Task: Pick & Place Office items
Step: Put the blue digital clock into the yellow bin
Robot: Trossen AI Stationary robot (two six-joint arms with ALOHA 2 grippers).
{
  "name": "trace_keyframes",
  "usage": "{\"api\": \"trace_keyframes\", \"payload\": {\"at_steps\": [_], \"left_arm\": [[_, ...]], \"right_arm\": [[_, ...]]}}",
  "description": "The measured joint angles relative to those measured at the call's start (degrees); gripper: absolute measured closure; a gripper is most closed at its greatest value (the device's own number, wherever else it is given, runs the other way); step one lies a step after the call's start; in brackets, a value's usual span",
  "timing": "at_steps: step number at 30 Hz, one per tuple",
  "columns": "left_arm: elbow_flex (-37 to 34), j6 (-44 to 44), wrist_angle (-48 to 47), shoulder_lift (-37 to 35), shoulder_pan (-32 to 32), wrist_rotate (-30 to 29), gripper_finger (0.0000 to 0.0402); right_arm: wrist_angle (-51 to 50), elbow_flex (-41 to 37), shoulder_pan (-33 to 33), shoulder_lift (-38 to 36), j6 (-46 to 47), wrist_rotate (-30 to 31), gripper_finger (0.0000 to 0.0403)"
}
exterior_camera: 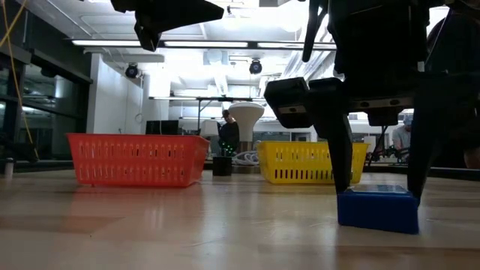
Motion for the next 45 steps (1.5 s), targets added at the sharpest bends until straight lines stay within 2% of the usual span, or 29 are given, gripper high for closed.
{"api": "trace_keyframes", "payload": {"at_steps": [6, 12, 15, 19, 28, 36, 45], "left_arm": [[0.0, 0.0, 0.0, 0.0, 0.0, 0.0, 0.0236], [0.0, 0.0, 0.2, 0.0, 0.0, 0.0, 0.0236], [0.0, 0.0, 0.2, 0.0, 0.0, 0.0, 0.0236], [0.0, 0.2, 0.4, 0.0, 0.0, 0.0, 0.0236], [0.0, 0.2, 1.4, 0.0, 0.0, 0.0, 0.0236], [0.0, 0.2, 1.7, 0.0, 0.0, 0.0, 0.0236], [0.0, 0.1, 1.7, 0.0, 0.0, 0.0, 0.0236]], "right_arm": [[-0.4, 0.0, -1.9, -3.4, 3.1, -0.5, 0.0252], [-1.5, 0.0, -6.6, -9.1, 3.9, 1.1, 0.0252], [-3.4, 0.0, -10.0, -11.9, 4.1, 3.5, 0.0252], [-6.5, -0.1, -15.7, -14.8, 7.4, 3.6, 0.0252], [-15.1, 0.0, -27.5, -15.9, 11.0, 3.1, 0.0252], [-16.7, -0.1, -28.8, -15.8, 10.8, 8.9, 0.0252], [-12.6, -5.7, -27.3, -15.5, 11.4, 10.7, 0.0252]]}}
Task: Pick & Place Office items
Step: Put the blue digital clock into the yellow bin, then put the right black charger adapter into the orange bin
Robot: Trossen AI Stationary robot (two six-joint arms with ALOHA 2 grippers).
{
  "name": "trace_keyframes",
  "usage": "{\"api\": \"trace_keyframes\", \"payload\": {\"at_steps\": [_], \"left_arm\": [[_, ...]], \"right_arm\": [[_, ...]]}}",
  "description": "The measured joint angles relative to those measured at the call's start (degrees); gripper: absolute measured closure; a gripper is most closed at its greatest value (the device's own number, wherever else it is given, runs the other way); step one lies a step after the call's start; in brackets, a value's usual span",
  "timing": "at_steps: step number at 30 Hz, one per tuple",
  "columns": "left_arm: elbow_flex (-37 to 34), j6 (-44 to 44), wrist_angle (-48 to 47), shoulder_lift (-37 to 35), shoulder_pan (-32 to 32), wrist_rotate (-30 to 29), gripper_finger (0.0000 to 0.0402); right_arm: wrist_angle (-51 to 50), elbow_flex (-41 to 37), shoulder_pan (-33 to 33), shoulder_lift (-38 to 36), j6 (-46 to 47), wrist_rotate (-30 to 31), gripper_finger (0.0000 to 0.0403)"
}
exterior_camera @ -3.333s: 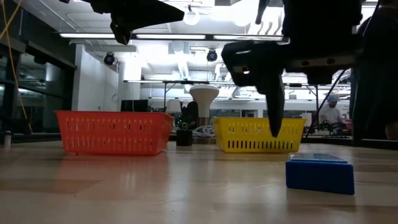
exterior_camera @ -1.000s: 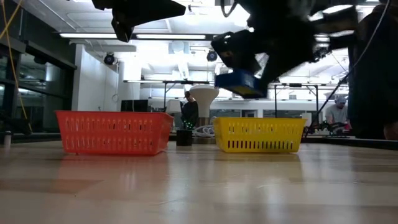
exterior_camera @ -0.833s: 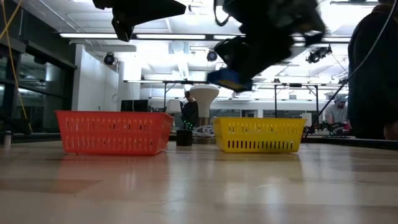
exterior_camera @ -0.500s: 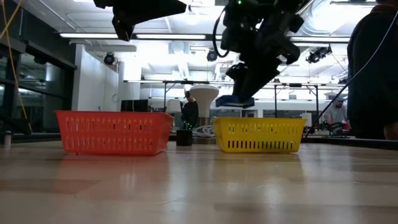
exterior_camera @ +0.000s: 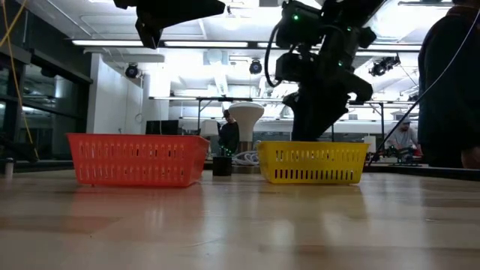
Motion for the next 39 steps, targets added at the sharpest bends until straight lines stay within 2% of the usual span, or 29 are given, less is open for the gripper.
{"api": "trace_keyframes", "payload": {"at_steps": [19, 30, 39], "left_arm": [[0.0, -0.1, 0.0, 0.0, 0.0, 0.0, 0.0236], [0.0, 0.0, 0.0, 0.0, 0.0, 0.0, 0.0236], [0.0, 0.1, 0.0, 0.0, 0.0, 0.0, 0.0236]], "right_arm": [[1.3, -2.4, 0.1, 0.0, 1.9, -0.2, 0.0251], [1.4, -2.4, 0.1, 0.0, 1.3, -0.2, 0.0189], [2.6, -2.4, -0.3, -1.1, 0.8, -0.1, 0.0182]]}}
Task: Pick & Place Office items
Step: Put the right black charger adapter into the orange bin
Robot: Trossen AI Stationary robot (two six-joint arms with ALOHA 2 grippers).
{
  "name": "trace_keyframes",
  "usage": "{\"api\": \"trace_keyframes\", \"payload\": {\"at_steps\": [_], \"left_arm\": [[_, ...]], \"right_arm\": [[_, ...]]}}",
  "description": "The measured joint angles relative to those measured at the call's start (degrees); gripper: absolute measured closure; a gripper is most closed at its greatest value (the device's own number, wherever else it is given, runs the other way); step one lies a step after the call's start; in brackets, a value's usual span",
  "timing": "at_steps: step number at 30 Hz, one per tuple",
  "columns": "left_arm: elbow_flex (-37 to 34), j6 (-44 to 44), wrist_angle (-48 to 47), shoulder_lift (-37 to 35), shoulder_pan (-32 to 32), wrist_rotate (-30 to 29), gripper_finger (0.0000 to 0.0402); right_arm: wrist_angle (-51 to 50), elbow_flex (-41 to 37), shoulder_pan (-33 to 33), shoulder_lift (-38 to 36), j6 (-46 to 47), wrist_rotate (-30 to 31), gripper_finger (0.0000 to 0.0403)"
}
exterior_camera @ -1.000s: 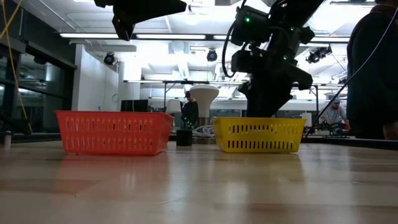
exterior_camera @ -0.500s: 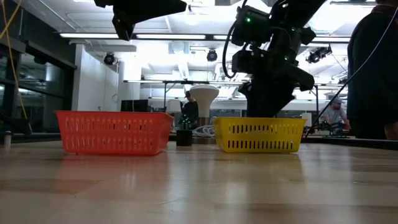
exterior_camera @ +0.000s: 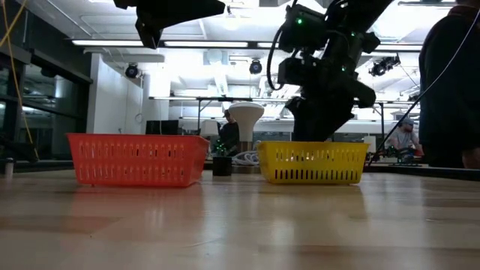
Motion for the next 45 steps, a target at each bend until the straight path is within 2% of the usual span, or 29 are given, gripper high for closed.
{"api": "trace_keyframes", "payload": {"at_steps": [6, 10, 15, 20, 32, 38, 45], "left_arm": [[0.0, 0.0, 0.0, 0.0, 0.0, 0.0, 0.0236], [0.0, 0.0, 0.0, 0.0, 0.0, 0.0, 0.0236], [0.0, 0.0, 0.0, 0.0, 0.0, 0.0, 0.0236], [0.0, 0.0, 0.2, 0.0, 0.0, 0.0, 0.0236], [0.0, -0.2, 0.2, 0.0, 0.0, 0.0, 0.0236], [0.0, -0.2, 0.2, 0.0, 0.0, 0.0, 0.0236], [0.0, -0.2, 0.3, 0.0, 0.0, 0.0, 0.0236]], "right_arm": [[0.2, 1.7, -0.8, -6.8, -2.9, 0.2, 0.0183], [-1.5, 1.7, 1.9, -11.0, -2.4, 2.0, 0.0183], [-5.7, 1.7, 8.9, -14.0, 1.1, 8.2, 0.0183], [-10.4, 1.7, 12.4, -17.4, 10.6, 14.4, 0.0183], [-21.6, 1.4, 11.9, -23.9, 17.2, 15.6, 0.0183], [-18.3, -5.5, 8.2, -30.4, 17.5, 14.8, 0.0183], [-7.8, -16.6, 3.9, -42.6, 18.5, 12.0, 0.0183]]}}
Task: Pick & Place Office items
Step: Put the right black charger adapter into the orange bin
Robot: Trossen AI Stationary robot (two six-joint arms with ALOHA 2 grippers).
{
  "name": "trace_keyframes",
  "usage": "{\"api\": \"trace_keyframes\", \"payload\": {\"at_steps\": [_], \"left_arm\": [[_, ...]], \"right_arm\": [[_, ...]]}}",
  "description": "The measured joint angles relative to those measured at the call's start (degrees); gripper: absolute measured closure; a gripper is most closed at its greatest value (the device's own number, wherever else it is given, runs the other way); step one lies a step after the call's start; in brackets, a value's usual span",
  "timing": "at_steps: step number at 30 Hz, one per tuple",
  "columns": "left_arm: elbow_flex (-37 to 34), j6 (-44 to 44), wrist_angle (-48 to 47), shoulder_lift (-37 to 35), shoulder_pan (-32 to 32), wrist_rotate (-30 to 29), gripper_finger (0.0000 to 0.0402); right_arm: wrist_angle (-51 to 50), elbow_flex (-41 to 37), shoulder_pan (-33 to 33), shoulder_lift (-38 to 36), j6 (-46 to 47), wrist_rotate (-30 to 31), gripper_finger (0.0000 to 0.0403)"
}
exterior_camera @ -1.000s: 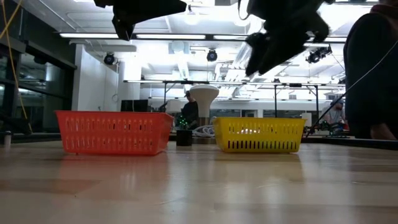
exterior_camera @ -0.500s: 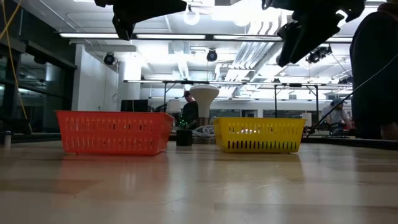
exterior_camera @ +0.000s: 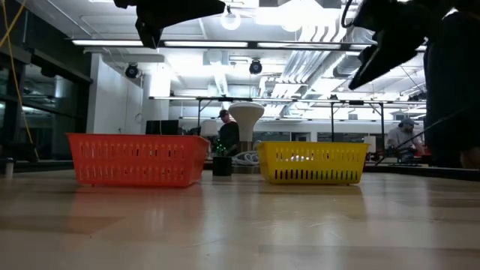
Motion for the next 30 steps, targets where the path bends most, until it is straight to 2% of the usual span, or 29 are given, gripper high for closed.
{"api": "trace_keyframes", "payload": {"at_steps": [6, 18, 30], "left_arm": [[0.0, 0.0, 0.2, 0.0, 0.0, 0.0, 0.0236], [0.0, 0.2, 0.1, 0.0, 0.0, 0.0, 0.0236], [0.0, 0.2, 0.1, 0.0, 0.0, 0.0, 0.0236]], "right_arm": [[7.0, -7.8, -0.9, -8.6, -0.3, 0.0, 0.0183], [21.9, -21.6, -1.1, -20.7, 0.2, -0.4, 0.0183], [27.2, -29.1, -2.4, -34.6, 1.7, -2.1, 0.0183]]}}
